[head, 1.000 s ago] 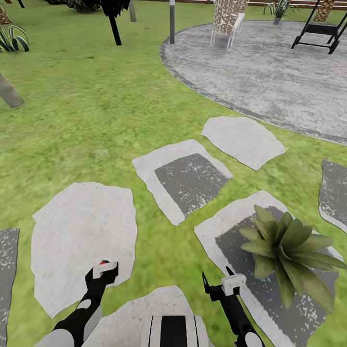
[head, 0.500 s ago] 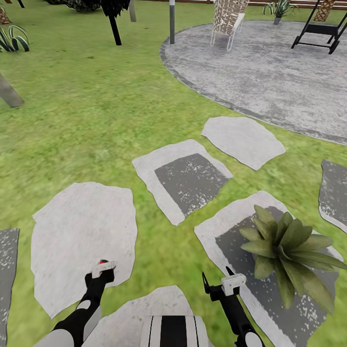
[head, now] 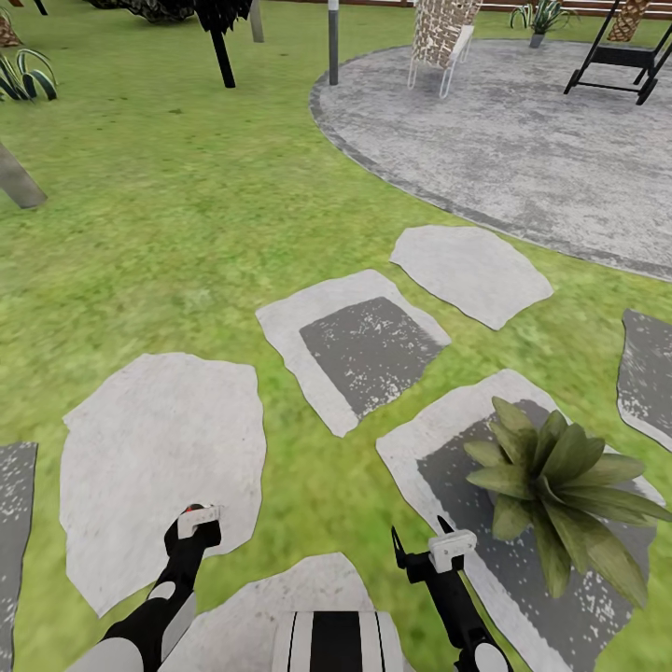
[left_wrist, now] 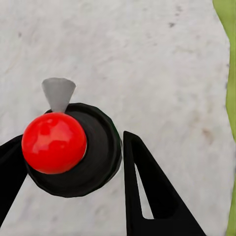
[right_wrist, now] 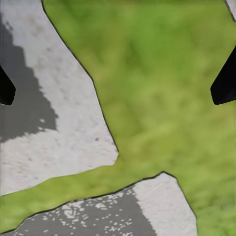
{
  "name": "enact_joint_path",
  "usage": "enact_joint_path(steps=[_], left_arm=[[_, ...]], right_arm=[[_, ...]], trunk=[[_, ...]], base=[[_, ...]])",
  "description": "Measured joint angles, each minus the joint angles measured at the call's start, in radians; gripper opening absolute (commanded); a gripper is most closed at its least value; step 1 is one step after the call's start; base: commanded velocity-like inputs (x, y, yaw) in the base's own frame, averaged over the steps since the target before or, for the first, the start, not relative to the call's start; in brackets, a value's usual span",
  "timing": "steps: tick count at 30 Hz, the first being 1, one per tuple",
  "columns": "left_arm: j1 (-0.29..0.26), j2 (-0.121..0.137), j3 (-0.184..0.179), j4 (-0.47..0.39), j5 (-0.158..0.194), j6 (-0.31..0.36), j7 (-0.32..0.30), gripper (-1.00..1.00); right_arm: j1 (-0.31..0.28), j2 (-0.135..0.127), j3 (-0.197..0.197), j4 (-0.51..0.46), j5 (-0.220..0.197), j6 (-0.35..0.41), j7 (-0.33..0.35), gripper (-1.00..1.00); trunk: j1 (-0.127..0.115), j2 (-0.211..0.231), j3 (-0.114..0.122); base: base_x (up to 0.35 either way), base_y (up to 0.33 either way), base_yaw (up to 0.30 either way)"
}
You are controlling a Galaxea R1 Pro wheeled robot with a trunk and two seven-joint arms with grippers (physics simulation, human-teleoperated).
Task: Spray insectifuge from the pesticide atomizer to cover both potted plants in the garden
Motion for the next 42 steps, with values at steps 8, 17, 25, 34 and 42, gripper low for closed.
enact_joint_path(steps=[8,17,25,34,42], left_arm=[[0.000,0.000,-0.002,0.000,-0.001,0.002,0.000,-1.00],[0.000,-0.001,-0.002,0.000,-0.002,0.006,0.000,-1.00],[0.000,-0.004,-0.003,-0.002,-0.002,0.010,0.000,-1.00],[0.000,-0.012,-0.002,-0.014,-0.003,0.014,-0.001,-1.00],[0.000,-0.012,-0.001,-0.013,-0.002,0.015,-0.001,-1.00]], right_arm=[[0.000,-0.001,0.000,0.006,0.000,0.000,0.001,1.00],[0.002,0.000,0.001,0.009,0.002,-0.002,0.001,1.00],[0.003,0.004,0.011,0.010,0.001,-0.001,0.003,1.00],[0.018,0.004,0.072,0.064,0.002,-0.001,0.002,1.00],[0.018,0.004,0.072,0.072,0.003,-0.001,0.003,1.00]], trunk=[[-0.001,0.000,0.008],[-0.005,0.003,0.042],[-0.009,0.004,0.073],[-0.013,0.006,0.117],[-0.016,0.008,0.160]], base=[[0.000,0.000,0.000],[0.000,0.000,0.000],[0.000,0.000,0.000],[0.000,0.000,0.000],[0.000,0.000,0.000]])
